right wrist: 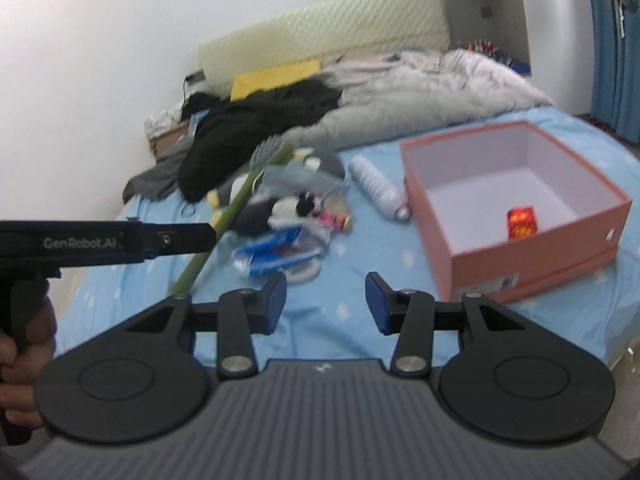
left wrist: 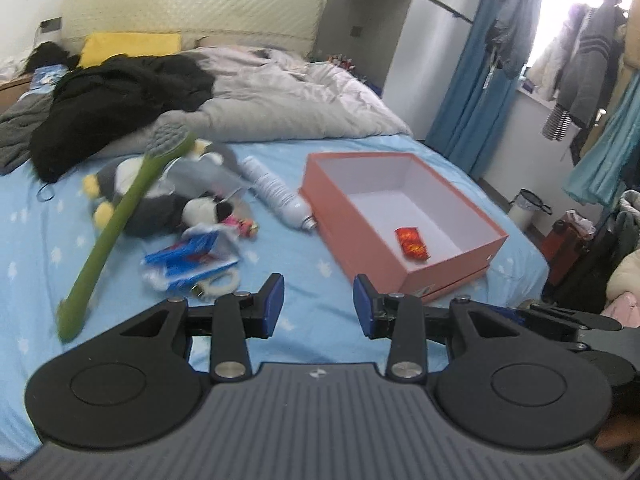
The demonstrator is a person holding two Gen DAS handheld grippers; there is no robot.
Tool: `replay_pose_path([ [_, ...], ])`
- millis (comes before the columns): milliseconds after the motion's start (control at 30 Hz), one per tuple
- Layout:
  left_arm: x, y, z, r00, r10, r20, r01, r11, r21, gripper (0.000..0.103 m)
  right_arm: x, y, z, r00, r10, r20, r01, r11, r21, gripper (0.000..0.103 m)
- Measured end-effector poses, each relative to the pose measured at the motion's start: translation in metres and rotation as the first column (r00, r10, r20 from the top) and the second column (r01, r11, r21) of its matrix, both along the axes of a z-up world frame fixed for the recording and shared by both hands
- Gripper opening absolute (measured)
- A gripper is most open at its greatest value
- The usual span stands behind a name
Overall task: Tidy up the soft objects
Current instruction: 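Withdraw the right tool from the box back over the bed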
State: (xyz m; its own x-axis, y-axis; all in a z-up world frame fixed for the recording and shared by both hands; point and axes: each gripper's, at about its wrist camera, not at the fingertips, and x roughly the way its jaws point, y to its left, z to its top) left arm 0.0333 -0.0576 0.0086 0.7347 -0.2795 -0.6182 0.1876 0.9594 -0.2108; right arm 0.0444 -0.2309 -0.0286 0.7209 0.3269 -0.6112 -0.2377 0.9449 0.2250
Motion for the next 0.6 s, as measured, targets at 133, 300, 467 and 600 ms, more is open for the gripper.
replay_pose_path([
  [133, -0.013, 0.018, -0.015, 0.998, 0.051, -0.022, -0.051, 0.999, -0.012, 0.047, -0.004, 0.013, -0.01, 0.999, 0.032, -0.034, -0.032, 0.999, -0.006, 0.047],
  [300, -0.012, 0.041, -0.032, 0.992, 0.115, -0.053, -0.116, 0.993, -0.014, 0.051, -0.003, 0.029, -0.02, 0.996, 0.072, -0.061, -0.072, 0.997, -0.008, 0.047],
  [467, -0.001, 0.054, -0.042, 0.986, 0.149, -0.073, -0.149, 0.989, -0.004, 0.051, 0.008, 0.041, -0.029, 0.991, 0.096, -0.092, -0.098, 0.995, -0.012, 0.047],
  [600, 0.016, 0.061, -0.054, 0.983, 0.156, -0.094, -0.157, 0.988, 0.004, 0.051, 0.02, 0.044, -0.038, 0.989, 0.09, -0.115, -0.092, 0.996, -0.011, 0.047],
])
